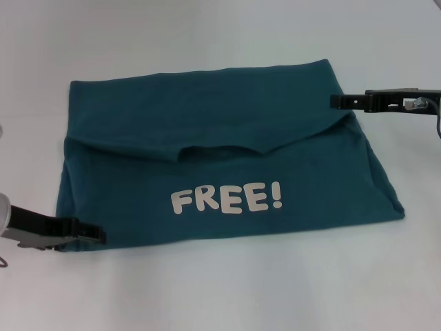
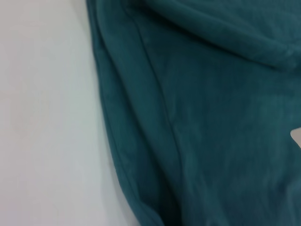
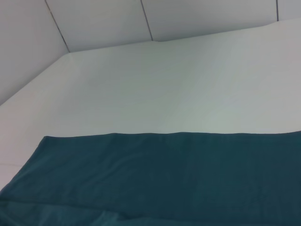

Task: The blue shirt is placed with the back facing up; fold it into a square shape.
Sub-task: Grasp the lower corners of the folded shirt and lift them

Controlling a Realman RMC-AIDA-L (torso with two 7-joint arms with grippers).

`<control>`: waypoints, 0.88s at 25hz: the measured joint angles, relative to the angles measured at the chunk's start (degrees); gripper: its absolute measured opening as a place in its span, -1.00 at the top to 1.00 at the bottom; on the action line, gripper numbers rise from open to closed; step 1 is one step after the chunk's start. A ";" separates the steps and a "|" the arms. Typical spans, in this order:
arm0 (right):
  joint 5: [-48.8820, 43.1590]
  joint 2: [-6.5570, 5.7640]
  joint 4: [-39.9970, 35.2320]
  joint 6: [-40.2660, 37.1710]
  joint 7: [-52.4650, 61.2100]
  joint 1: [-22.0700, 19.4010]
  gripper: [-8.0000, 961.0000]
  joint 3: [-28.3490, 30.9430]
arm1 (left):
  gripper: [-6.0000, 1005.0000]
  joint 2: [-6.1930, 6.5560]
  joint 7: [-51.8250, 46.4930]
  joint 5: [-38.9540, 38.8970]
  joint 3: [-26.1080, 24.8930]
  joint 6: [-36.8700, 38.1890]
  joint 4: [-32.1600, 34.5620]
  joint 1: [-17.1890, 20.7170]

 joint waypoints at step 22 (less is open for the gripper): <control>0.00 0.04 0.00 -0.36 0.11 -0.64 -0.92 0.00 | 0.07 -0.30 2.50 -1.36 2.03 -0.97 0.31 0.48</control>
